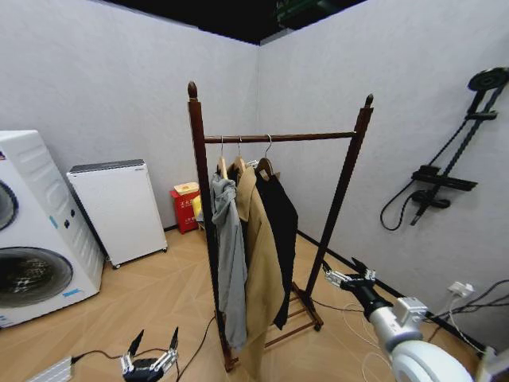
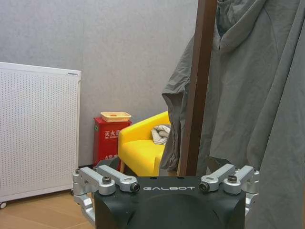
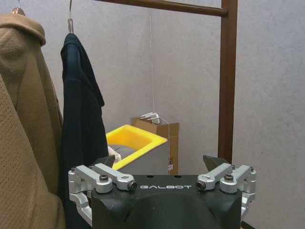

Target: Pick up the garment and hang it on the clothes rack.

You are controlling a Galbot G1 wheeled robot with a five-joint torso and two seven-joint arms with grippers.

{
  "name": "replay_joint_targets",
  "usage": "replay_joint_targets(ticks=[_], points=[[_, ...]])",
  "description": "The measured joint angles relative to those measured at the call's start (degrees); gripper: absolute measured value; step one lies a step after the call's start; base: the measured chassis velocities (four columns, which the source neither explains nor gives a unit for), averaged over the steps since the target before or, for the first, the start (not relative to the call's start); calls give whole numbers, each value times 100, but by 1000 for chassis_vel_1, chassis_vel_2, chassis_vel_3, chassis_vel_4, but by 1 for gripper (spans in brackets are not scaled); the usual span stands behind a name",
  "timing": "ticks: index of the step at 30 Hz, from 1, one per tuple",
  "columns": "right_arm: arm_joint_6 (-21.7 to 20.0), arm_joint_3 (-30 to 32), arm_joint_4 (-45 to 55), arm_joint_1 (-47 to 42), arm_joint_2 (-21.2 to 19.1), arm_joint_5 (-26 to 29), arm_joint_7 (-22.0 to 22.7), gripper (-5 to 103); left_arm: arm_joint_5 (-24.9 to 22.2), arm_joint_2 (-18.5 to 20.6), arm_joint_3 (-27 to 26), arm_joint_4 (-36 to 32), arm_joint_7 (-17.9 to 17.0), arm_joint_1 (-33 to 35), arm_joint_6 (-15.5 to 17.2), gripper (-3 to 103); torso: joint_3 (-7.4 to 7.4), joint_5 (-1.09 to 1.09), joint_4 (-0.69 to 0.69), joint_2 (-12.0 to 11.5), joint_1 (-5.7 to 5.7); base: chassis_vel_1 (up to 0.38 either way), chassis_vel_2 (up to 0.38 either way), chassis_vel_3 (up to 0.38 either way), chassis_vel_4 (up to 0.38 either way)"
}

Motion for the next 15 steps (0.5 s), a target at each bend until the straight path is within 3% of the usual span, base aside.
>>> replay_joint_targets(ticks=[15], points=[[97, -41, 78, -127, 135, -100, 6, 100, 0, 0, 0, 0, 0, 0, 0, 100, 1, 0, 0, -1, 1, 8, -6, -7, 5]])
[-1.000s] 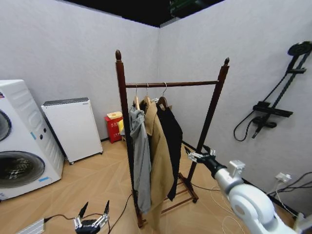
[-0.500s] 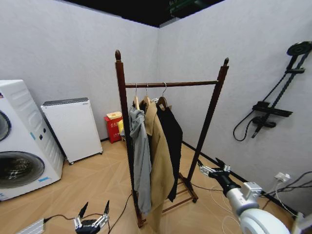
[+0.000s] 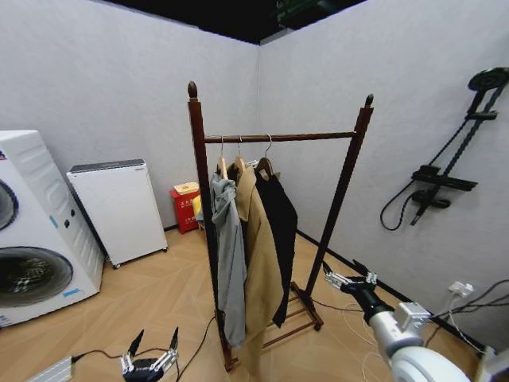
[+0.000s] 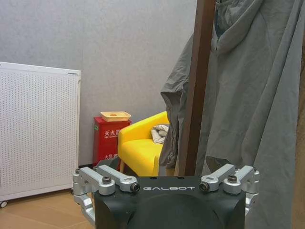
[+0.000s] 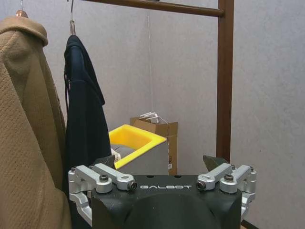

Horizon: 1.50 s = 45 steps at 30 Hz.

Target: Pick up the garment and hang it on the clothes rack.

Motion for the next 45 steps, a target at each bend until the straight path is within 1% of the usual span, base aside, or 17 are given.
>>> replay_joint_targets(ticks=[10, 19, 28, 32, 33, 39, 40, 41, 43, 45], points=[[125, 39, -20, -63, 24, -15, -4, 100, 0, 0, 0, 0, 0, 0, 0, 100, 0, 1, 0, 1, -2, 66, -104, -98, 62], [157, 68, -41, -39, 3, -2, -18, 100, 0, 0, 0, 0, 0, 0, 0, 100, 0, 0, -1, 1, -2, 12, -117, -117, 9], [244, 92, -96, -35, -9, 11, -80, 100, 0, 0, -1, 0, 0, 0, 0, 100, -1, -1, 0, 1, -2, -41, -150, -157, -33], [259, 86, -102, -40, 7, 12, -91, 100, 0, 0, 0, 0, 0, 0, 0, 100, 0, 4, -1, 0, -1, -63, -183, -182, -82], [284, 75, -104, -50, 28, 11, -105, 100, 0, 0, 0, 0, 0, 0, 0, 100, -1, -1, -2, 1, -2, -128, -166, -135, -84], [358, 66, -131, -93, 72, 4, -146, 100, 0, 0, 0, 0, 0, 0, 0, 100, -1, 0, 0, 1, -2, -79, -172, -189, -68], [372, 69, -134, -108, 75, 4, -151, 100, 0, 0, 0, 0, 0, 0, 0, 100, -1, -1, -2, 1, -2, -59, -191, -169, -80], [381, 69, -137, -117, 78, 3, -157, 100, 0, 0, 0, 0, 0, 0, 0, 100, 0, 1, 0, 0, -1, -59, -183, -187, -71], [391, 70, -142, -126, 84, 3, -161, 100, 0, 0, 0, 0, 0, 1, 0, 100, 0, 2, -2, 1, -1, -59, -183, -186, -62], [409, 71, -150, -132, 86, 2, -170, 100, 0, 0, 0, 0, 0, 1, 0, 100, -1, -2, 0, 1, -2, -77, -190, -178, -46]])
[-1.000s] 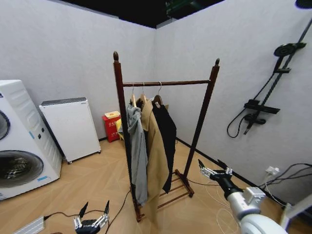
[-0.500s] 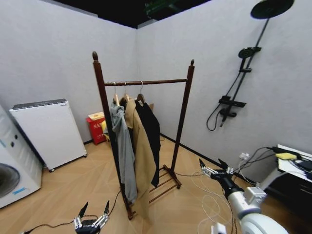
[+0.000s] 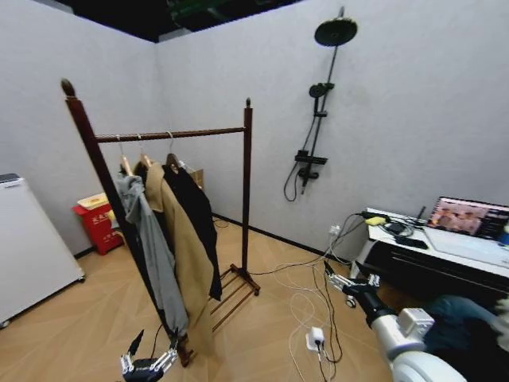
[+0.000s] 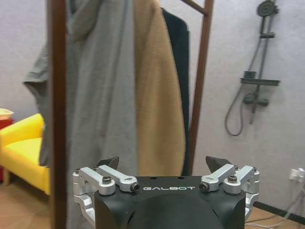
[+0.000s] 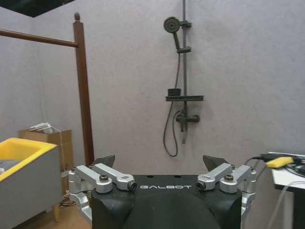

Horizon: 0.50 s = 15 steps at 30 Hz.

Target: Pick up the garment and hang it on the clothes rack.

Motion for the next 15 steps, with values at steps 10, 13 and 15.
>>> replay_joint_targets(ticks=[10, 13, 15], points=[[5, -1, -33, 47, -12, 1, -8, 100, 0, 0, 1, 0, 0, 0, 0, 100, 1, 4, 0, -1, 1, -80, -187, -182, -68], [5, -4, -46, 57, -12, 1, -16, 100, 0, 0, 0, 0, 0, 0, 0, 100, 1, 2, -1, -1, 2, -46, -164, -195, -79], [8, -6, -56, 55, -10, 1, -22, 100, 0, 0, 0, 0, 0, 0, 0, 100, 1, 4, -1, -1, 1, -51, -173, -192, -84]])
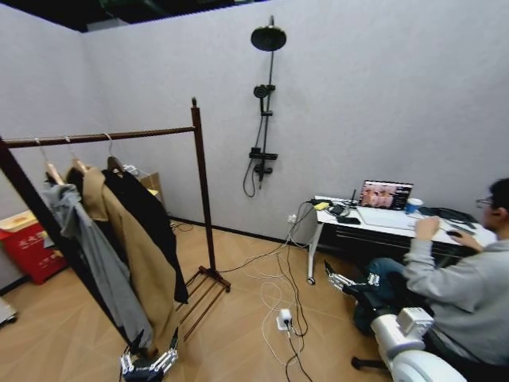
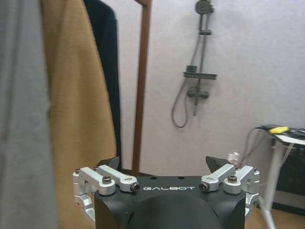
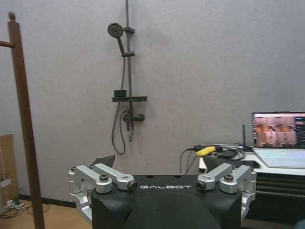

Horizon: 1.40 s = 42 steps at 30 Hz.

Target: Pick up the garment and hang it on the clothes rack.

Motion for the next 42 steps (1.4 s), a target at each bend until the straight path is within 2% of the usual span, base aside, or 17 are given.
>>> replay_joint_targets(ticks=[16, 21, 42], points=[[123, 8, -21, -132, 36, -11, -49, 100, 0, 0, 1, 0, 1, 0, 0, 100, 0, -3, -1, 1, -1, -39, -196, -192, -39], [149, 2, -4, -164, 56, -23, -71, 100, 0, 0, 0, 0, 0, 0, 0, 100, 0, -2, 3, 0, 0, 92, -128, -100, 79], [206, -28, 82, -262, 129, -107, -88, 100, 0, 0, 0, 0, 0, 0, 0, 100, -1, -3, -2, 1, -1, 120, -160, -156, 114]])
